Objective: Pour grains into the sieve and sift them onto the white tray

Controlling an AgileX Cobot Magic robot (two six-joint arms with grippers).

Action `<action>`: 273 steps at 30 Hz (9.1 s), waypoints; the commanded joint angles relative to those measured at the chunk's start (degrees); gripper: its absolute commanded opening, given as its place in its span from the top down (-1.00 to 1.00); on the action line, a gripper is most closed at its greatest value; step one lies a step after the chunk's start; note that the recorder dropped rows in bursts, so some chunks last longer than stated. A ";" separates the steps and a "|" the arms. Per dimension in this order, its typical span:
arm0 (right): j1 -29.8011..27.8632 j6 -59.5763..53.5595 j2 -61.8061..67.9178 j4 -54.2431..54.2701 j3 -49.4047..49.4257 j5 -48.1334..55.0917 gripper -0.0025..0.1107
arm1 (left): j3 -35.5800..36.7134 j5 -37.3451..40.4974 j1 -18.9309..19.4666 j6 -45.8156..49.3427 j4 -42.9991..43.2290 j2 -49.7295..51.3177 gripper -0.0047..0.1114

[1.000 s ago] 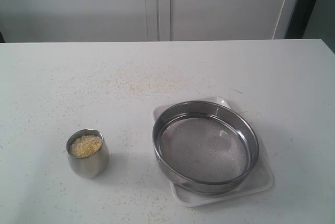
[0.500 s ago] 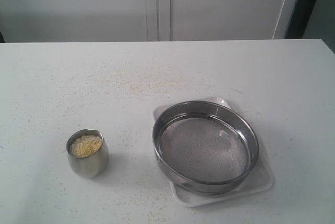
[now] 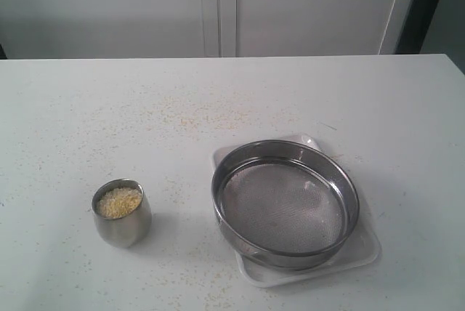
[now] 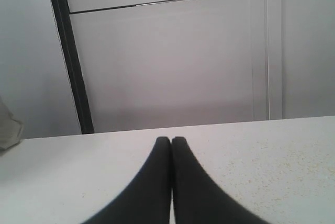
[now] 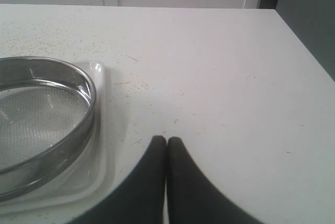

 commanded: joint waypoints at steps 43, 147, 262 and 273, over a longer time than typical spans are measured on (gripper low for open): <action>-0.16 0.05 -0.28 -0.09 0.34 -0.79 0.96 | 0.24 -26.05 -0.33 -10.51 12.83 30.32 0.92; -0.16 0.05 -0.28 -0.09 0.34 -0.79 0.96 | -23.30 -53.51 -7.33 -12.20 60.56 104.56 -0.89; -0.16 0.05 -0.28 -0.09 0.34 -0.79 0.96 | -31.40 -53.51 -7.38 -33.54 60.36 93.76 0.92; -0.16 0.05 -0.28 -0.09 0.34 -0.79 0.96 | -35.26 -53.51 -7.38 -35.12 60.47 93.76 0.92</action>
